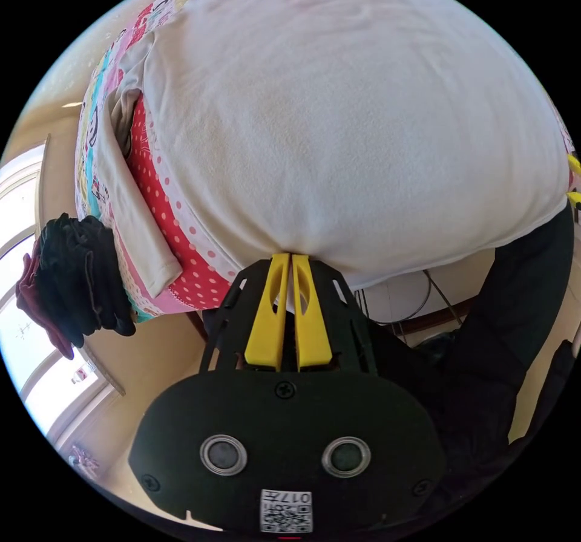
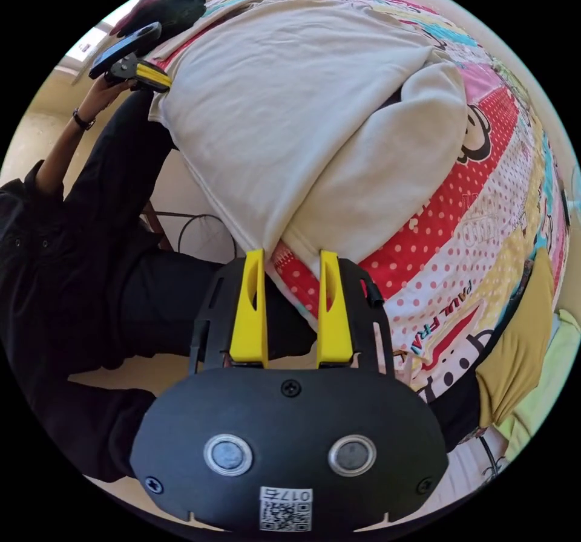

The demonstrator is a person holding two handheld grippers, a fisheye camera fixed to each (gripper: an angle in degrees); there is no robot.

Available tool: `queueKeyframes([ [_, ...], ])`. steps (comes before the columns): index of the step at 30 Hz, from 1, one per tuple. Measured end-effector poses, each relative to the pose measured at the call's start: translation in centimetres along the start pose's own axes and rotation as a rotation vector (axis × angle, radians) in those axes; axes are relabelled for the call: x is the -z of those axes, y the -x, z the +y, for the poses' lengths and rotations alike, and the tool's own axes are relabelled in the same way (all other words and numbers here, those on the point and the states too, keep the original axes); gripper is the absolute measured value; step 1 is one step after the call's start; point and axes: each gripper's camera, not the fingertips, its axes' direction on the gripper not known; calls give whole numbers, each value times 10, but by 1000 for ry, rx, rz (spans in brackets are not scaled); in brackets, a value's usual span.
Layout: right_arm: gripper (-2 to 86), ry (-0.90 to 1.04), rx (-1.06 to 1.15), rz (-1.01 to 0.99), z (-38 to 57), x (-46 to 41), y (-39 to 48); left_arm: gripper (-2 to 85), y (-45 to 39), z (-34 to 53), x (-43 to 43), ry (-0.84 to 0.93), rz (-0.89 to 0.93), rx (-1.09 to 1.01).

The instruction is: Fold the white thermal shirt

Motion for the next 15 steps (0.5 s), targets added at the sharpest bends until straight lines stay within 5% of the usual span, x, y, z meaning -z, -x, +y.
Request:
queueKeyframes([
  [10,72,120,153,212,5,-7,16,-10,19,0,4,-22,126,50],
  [15,66,-13,103,286,41,-10,17,-10,19,-1,6,-30,137,70],
])
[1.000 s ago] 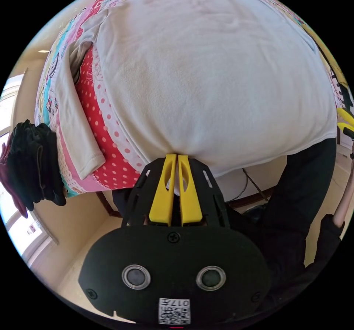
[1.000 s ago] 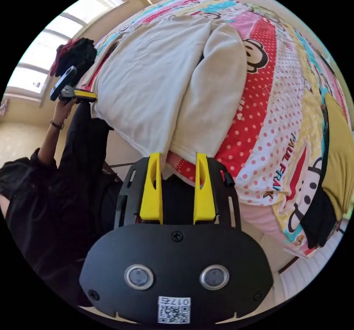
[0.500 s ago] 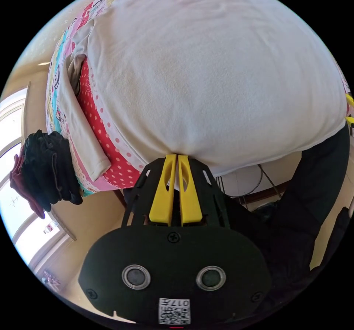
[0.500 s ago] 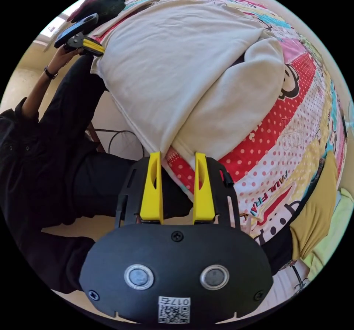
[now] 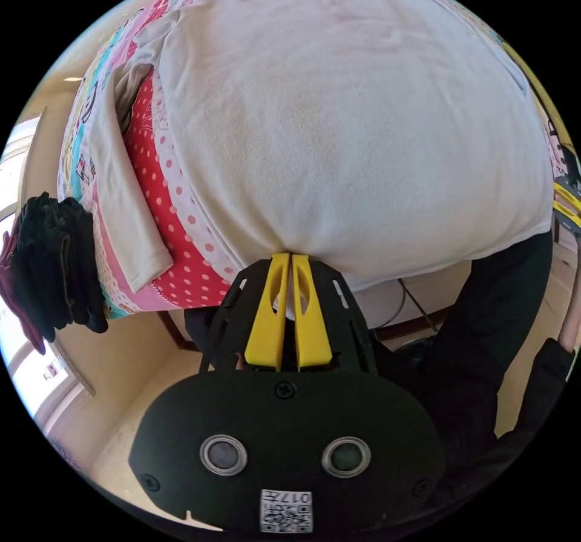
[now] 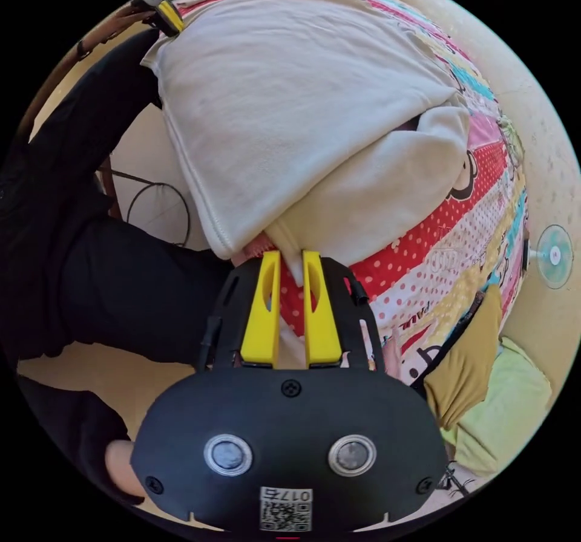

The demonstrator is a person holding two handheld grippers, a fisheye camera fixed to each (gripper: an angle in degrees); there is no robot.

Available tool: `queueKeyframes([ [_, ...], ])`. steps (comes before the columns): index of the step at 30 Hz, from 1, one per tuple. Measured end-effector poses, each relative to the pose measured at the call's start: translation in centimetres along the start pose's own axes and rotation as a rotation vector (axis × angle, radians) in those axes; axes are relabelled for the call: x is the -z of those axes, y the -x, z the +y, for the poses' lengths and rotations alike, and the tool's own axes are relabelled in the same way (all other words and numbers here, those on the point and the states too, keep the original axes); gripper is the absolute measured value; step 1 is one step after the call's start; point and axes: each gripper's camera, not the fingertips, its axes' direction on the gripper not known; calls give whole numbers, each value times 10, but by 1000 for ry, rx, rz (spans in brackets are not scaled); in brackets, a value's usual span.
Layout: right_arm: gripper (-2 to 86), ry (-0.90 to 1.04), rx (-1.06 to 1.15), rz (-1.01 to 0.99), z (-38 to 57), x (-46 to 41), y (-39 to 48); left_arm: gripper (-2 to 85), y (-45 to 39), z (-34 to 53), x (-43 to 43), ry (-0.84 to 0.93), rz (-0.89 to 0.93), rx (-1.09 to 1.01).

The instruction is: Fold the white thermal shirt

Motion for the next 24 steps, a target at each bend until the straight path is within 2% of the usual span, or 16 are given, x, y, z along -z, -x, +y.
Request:
queueKeyframes([
  [6,37,-244,-338,-206,86,26,-41,-10,-16,-5,2,18,-74,-31],
  [9,30,-454,-566,-295,160,67,-82,-10,-22,-6,3,23,-99,-44],
  [11,24,-684,-838,-368,251,83,-125,-10,-23,-7,3,22,-98,-36],
  [13,18,-770,-1058,-391,324,69,-153,-10,-24,-7,4,19,-97,-24],
  [14,16,-763,-1231,-374,371,48,-168,-10,-25,-7,4,18,-98,-22],
  [16,14,-739,-1408,-431,429,11,-182,-10,-29,-7,4,14,-114,-20],
  [20,22,-994,-1252,-839,480,-36,-178,-10,-40,-5,2,4,-175,-44],
  [22,39,-951,-1219,-890,471,-46,-172,-10,-47,-4,1,-6,-209,-38],
  [24,94,-919,-1216,-951,461,-58,-171,-10,-50,-3,0,-15,-226,-28],
])
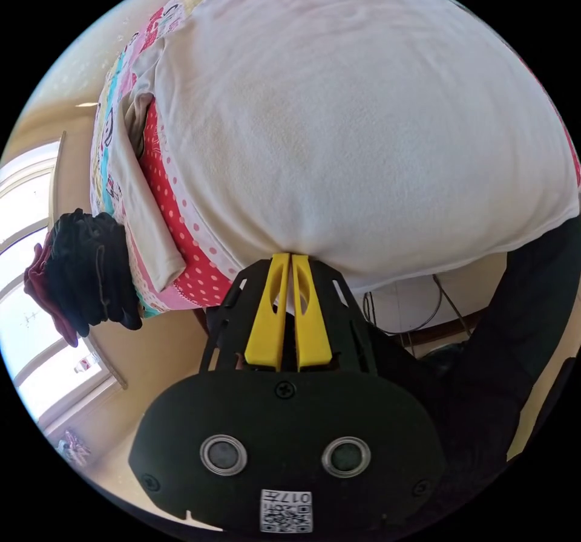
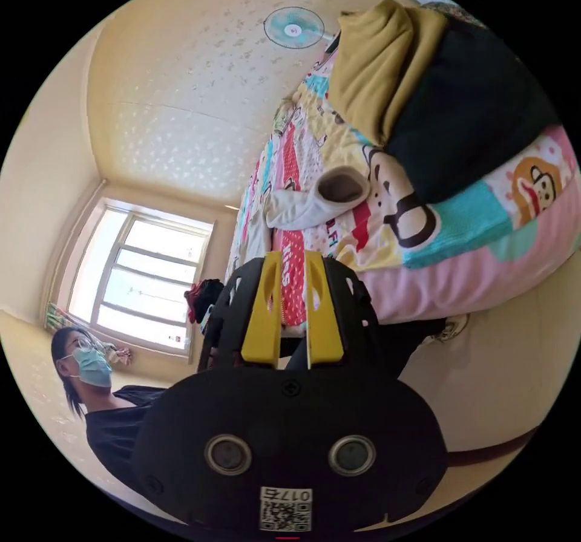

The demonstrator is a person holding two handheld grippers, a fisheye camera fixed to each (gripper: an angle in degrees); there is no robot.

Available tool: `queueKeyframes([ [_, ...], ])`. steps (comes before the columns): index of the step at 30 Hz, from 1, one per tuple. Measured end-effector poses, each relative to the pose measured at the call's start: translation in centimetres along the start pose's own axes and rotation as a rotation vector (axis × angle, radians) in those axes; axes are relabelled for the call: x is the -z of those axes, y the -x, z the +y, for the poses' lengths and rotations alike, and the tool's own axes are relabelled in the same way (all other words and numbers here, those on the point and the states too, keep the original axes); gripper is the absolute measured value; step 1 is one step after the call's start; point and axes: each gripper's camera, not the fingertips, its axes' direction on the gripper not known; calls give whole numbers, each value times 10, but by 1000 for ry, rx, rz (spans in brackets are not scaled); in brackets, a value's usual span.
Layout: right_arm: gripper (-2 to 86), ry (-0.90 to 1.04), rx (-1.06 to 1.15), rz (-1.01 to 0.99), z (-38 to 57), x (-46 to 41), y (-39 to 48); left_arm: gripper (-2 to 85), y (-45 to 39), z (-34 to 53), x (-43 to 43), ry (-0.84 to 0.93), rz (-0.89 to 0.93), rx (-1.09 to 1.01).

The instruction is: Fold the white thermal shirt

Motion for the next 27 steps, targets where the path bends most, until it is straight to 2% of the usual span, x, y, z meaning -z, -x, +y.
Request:
queueKeyframes([
  [2,167,40,-56,-51,-7,-17,-14,-10,-1,1,0,-6,-3,10],
  [4,175,41,-71,-92,-14,-25,-22,-10,0,1,-1,-7,1,11],
  [9,159,-102,-114,-161,-31,-19,-37,-10,11,1,-5,-11,66,11],
  [12,149,-209,-101,-112,-34,-1,-33,-10,27,3,-10,-24,154,34],
  [16,128,-364,-13,133,-37,23,-18,-10,47,5,-19,-27,275,71],
  [20,123,-168,-35,135,-61,-4,-34,-10,49,3,-23,-13,277,63],
  [22,88,-97,-26,143,-68,-17,-40,-10,43,1,-24,-5,235,49],
  [24,46,-32,24,33,-76,-23,-41,-10,37,0,-25,0,199,41],
  [25,37,-23,77,-101,-83,-18,-36,-10,34,-1,-25,1,178,38],
  [27,27,-86,171,-241,-92,6,-17,-10,31,0,-27,1,153,33],
])
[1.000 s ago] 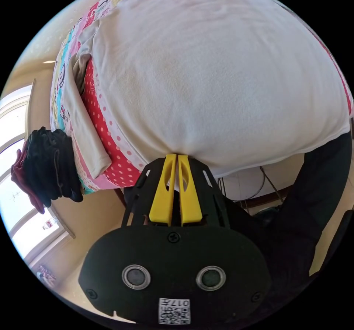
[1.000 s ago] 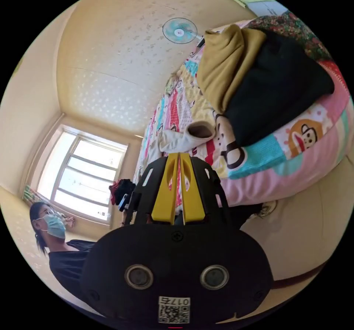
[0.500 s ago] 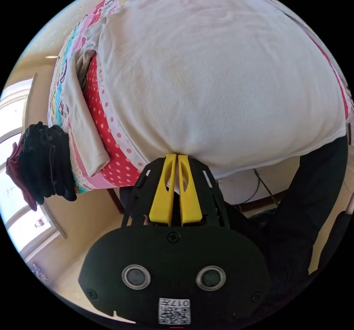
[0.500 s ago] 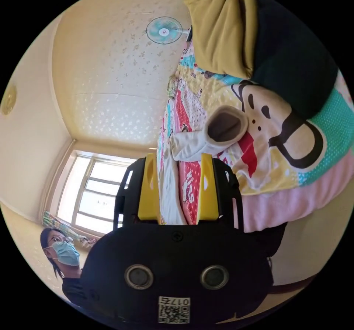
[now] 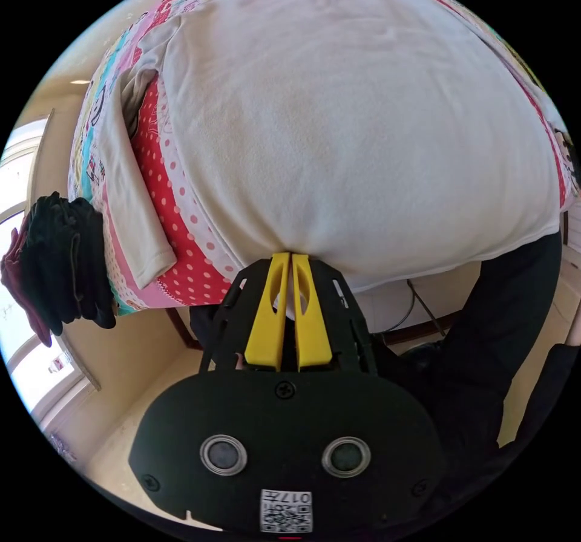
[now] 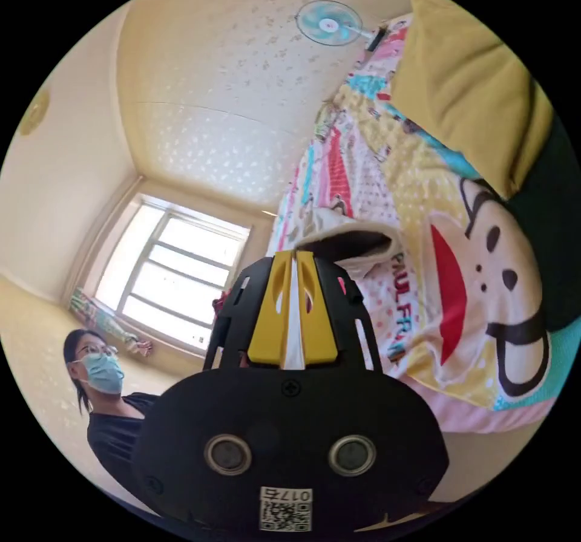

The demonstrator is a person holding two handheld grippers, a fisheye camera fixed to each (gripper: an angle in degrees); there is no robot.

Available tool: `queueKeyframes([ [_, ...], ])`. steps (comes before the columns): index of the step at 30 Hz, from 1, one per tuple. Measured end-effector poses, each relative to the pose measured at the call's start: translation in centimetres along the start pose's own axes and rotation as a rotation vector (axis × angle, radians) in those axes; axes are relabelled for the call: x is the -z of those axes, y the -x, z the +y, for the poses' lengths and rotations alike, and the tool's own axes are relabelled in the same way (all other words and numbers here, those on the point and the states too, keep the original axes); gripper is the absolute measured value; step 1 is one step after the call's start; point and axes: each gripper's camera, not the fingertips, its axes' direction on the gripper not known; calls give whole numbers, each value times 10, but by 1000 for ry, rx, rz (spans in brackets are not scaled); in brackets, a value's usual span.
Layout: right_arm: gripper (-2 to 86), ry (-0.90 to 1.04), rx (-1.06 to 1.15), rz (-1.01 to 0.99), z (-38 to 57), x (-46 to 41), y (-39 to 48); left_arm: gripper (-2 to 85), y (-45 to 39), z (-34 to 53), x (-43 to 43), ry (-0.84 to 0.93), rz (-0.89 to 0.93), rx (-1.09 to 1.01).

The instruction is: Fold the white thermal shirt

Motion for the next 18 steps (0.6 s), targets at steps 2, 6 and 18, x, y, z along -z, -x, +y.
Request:
queueKeyframes([
  [2,20,-48,135,64,-22,31,47,-10,0,1,-3,-4,-8,2],
  [6,12,-74,126,455,-35,60,76,-10,9,6,-10,-23,32,24],
  [18,121,-91,-296,87,49,27,-92,-10,42,15,-39,-32,150,48],
])
